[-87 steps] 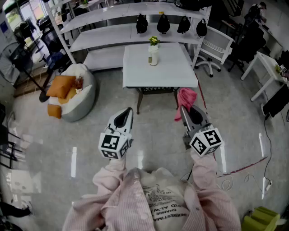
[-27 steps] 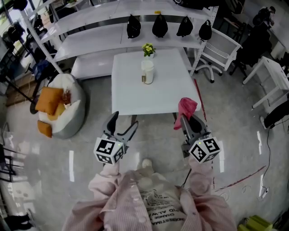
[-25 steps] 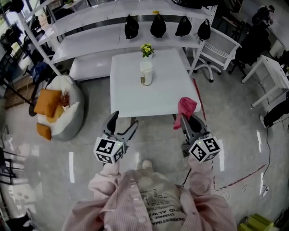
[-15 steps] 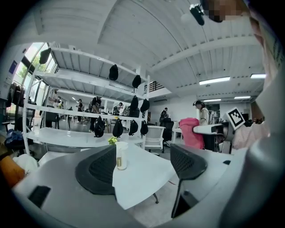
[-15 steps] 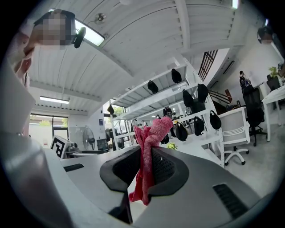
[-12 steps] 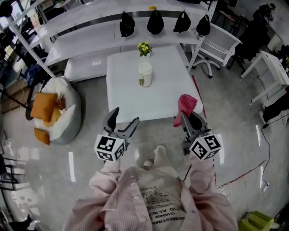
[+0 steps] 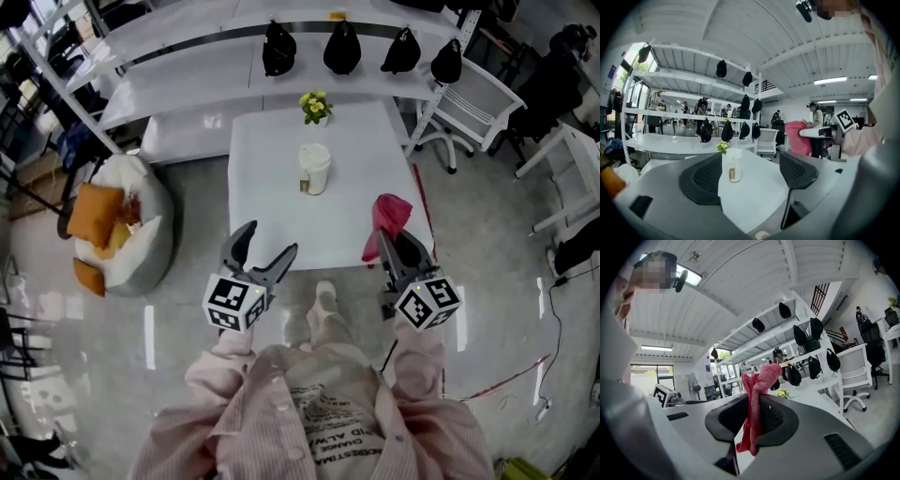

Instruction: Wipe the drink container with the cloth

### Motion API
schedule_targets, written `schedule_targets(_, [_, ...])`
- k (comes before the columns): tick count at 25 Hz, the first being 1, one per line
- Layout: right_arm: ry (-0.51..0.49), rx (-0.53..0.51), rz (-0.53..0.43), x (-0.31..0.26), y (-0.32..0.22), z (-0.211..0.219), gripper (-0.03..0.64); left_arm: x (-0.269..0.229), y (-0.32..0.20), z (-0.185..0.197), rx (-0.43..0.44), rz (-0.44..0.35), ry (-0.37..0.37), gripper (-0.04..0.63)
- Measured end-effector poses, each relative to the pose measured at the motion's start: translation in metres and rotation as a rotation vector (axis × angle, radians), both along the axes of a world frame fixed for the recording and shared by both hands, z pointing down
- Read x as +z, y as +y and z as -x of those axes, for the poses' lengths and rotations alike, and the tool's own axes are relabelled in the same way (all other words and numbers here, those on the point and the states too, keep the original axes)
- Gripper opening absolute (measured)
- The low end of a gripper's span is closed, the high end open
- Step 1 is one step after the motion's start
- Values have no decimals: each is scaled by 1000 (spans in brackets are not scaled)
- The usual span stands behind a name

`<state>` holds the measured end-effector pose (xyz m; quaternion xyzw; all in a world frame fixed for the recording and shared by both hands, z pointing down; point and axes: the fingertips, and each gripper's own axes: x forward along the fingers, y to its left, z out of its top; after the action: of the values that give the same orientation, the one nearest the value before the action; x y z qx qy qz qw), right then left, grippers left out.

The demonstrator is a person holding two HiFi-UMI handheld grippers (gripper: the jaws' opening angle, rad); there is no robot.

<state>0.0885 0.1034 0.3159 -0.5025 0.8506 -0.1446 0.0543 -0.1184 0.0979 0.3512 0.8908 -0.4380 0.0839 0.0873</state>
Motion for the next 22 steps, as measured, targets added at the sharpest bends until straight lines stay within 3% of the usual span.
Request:
schedule_targets(13, [-1, -77, 29, 7, -129, -14, 49, 24, -113, -25, -35, 73, -30, 368])
schedule_targets(22, [-7, -141, 30, 10, -202, -22, 49, 47, -169, -51, -13, 118, -78, 382])
